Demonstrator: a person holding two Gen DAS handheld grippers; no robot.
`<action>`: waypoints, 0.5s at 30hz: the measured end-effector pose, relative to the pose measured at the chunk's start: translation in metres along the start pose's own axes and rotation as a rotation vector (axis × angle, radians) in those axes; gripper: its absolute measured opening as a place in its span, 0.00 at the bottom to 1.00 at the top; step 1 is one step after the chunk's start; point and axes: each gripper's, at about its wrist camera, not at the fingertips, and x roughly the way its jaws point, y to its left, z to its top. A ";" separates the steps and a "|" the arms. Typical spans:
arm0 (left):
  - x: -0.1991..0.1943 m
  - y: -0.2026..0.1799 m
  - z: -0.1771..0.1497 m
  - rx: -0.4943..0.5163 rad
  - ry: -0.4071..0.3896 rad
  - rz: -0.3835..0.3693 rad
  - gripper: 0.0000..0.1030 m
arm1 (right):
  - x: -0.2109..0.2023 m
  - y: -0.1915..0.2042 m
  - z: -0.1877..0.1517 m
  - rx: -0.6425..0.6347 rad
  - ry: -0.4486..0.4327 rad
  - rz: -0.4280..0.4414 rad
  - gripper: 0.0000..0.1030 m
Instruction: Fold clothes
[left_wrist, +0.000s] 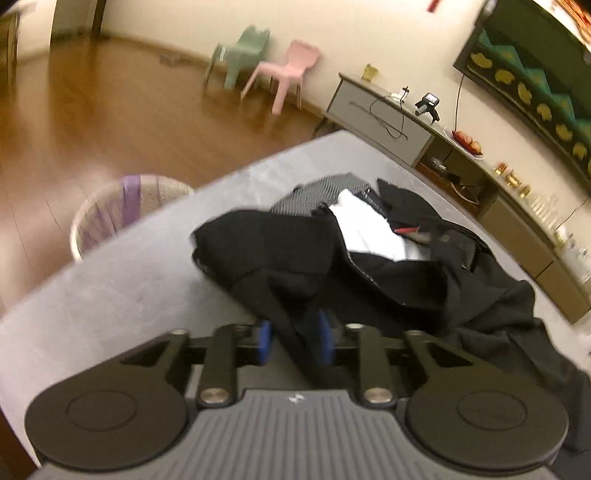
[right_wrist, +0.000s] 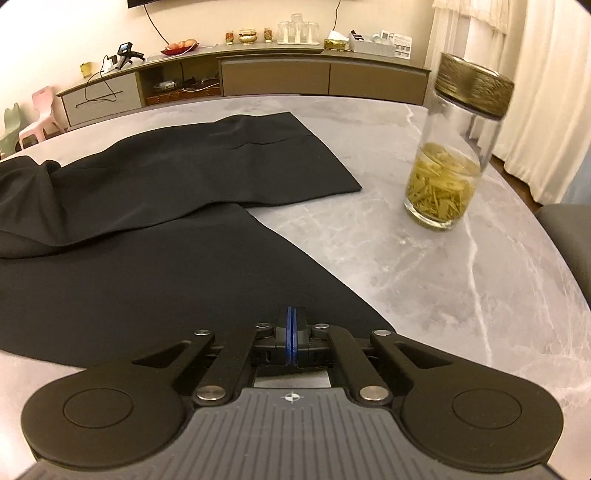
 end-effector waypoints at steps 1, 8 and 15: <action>-0.003 -0.010 0.002 0.020 -0.025 0.002 0.56 | 0.001 0.002 0.001 -0.002 0.000 -0.003 0.00; 0.014 -0.088 -0.011 0.217 0.013 -0.071 0.71 | 0.003 0.009 0.001 -0.022 -0.010 -0.028 0.43; 0.047 -0.106 -0.036 0.369 0.091 0.032 0.69 | 0.008 0.025 0.002 -0.089 -0.009 -0.002 0.46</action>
